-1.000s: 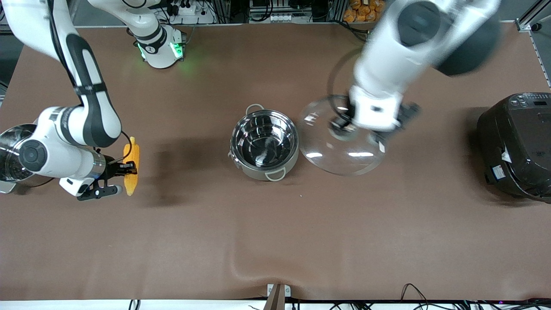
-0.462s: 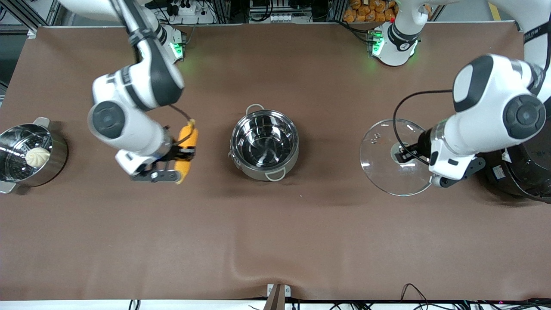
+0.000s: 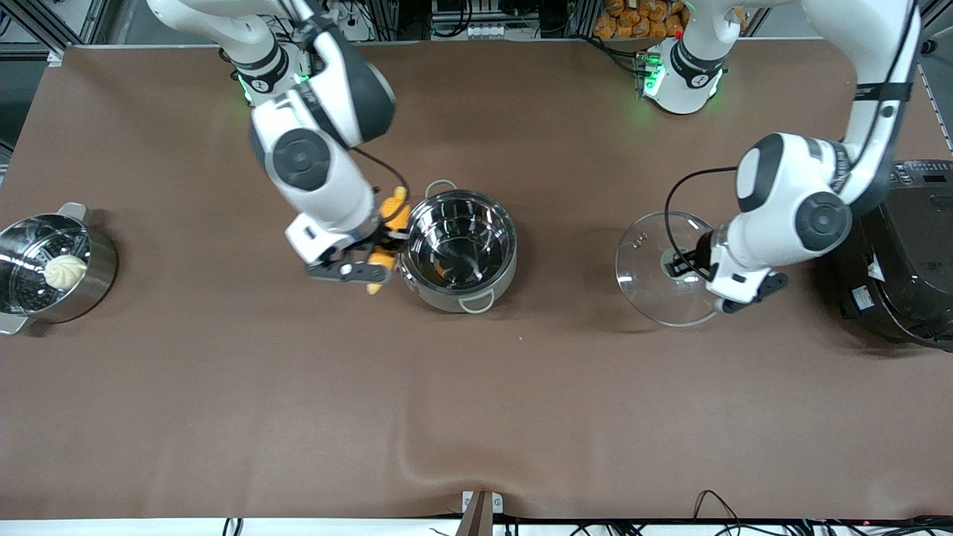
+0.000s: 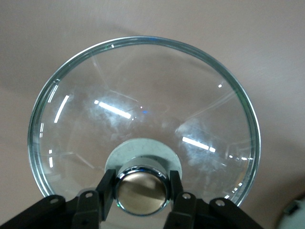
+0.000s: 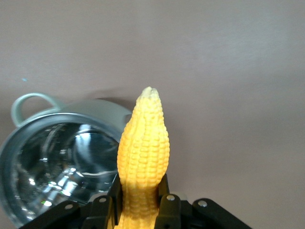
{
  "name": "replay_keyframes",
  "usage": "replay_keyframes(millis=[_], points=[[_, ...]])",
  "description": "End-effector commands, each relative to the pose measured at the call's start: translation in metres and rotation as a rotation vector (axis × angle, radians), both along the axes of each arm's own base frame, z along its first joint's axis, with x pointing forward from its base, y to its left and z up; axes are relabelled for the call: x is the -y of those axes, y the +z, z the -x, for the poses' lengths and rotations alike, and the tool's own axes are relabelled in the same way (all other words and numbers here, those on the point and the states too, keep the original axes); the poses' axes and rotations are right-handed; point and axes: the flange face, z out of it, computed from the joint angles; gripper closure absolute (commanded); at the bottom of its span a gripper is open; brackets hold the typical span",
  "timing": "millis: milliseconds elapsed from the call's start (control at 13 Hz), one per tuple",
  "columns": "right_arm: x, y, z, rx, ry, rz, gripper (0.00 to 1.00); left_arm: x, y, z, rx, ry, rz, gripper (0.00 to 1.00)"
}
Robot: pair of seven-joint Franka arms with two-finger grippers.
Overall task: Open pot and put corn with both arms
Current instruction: 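Set the lid down with the left gripper while the right gripper carries the corn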
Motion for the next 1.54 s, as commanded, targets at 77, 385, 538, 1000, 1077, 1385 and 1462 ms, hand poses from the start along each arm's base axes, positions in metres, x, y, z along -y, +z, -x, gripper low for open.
replay_keyframes(millis=[77,385,538,1000,1077,1385,1462], points=[[-0.058,-0.038,0.018,0.024,-0.065,0.004,1.00,-0.014,-0.031,0.042,0.043,0.006,-0.002,1.00],[-0.092,-0.067,0.036,0.041,-0.061,0.004,1.00,-0.027,-0.062,0.055,0.089,0.022,-0.001,1.00],[-0.102,-0.076,0.043,0.044,-0.044,0.001,0.99,-0.033,-0.070,0.057,0.096,0.019,0.000,1.00],[-0.089,-0.073,0.030,0.047,-0.075,-0.011,0.00,-0.050,-0.081,0.056,0.110,0.032,0.004,0.79],[-0.078,-0.068,0.020,0.050,-0.098,-0.017,0.00,-0.052,-0.074,0.051,0.125,0.037,0.005,0.22],[-0.066,-0.042,0.009,0.060,-0.153,-0.051,0.00,-0.056,-0.015,0.019,0.160,0.051,0.009,0.00],[-0.050,-0.025,-0.001,0.047,-0.197,-0.090,0.00,-0.059,0.007,0.006,0.140,0.053,0.011,0.00]])
